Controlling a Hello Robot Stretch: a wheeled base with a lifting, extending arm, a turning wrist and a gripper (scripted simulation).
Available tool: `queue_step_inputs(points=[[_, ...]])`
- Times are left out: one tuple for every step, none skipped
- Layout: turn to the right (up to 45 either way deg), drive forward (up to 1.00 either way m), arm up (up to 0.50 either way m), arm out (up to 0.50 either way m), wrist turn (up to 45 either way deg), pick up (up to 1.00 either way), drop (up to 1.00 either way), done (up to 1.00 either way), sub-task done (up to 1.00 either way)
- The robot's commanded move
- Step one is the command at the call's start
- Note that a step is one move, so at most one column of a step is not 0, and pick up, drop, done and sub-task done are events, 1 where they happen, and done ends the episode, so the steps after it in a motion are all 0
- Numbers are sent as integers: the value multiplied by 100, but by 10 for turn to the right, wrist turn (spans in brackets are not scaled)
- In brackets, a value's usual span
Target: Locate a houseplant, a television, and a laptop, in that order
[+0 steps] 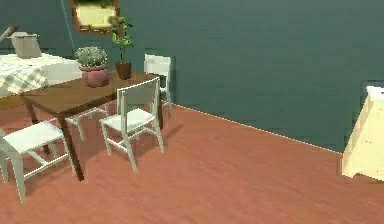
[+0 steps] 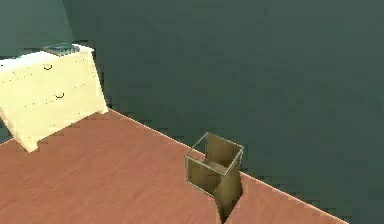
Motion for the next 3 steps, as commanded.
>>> queue_step_inputs(points=[[0, 100, 0, 0, 0, 0, 0, 0, 0], [30, 0, 0, 0, 0, 0, 0, 0, 0], [0, 45, 0, 0, 0, 0, 0, 0, 0]])
